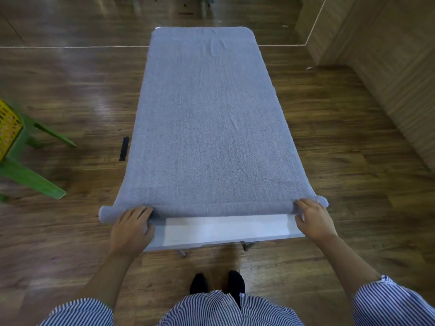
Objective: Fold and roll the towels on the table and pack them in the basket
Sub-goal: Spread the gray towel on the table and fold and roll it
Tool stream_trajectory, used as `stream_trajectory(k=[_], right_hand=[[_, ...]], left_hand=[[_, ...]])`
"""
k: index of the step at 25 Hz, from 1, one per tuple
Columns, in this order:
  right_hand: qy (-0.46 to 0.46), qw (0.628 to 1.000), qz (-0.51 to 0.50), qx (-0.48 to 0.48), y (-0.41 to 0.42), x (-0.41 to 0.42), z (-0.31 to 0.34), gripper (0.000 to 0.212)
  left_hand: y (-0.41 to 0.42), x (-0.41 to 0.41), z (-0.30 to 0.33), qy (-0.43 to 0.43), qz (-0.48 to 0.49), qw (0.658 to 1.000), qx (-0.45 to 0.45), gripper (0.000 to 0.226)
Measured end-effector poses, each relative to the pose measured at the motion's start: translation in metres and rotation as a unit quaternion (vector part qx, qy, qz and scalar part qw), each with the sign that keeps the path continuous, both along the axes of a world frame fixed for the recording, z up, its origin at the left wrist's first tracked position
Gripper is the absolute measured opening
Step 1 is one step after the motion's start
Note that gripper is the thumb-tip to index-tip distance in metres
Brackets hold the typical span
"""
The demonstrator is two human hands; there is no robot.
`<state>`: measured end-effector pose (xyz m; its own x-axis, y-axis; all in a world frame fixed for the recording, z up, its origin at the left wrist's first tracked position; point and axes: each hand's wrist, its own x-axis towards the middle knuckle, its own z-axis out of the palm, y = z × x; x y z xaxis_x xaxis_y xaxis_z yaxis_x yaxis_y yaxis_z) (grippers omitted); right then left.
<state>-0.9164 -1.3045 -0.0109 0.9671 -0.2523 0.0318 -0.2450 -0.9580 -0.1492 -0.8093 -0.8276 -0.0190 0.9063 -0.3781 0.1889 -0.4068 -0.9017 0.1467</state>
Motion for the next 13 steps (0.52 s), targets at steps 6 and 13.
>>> stream_trajectory(k=[6, 13], right_hand=[[0.008, 0.999, 0.002, 0.046, 0.0, 0.008, 0.007, 0.03], [-0.009, 0.999, 0.027, 0.037, 0.004, 0.002, 0.008, 0.021]], left_hand=[[0.006, 0.005, -0.007, 0.003, 0.005, 1.0, -0.005, 0.038], [0.019, -0.007, -0.011, 0.009, -0.012, 0.999, 0.044, 0.048]])
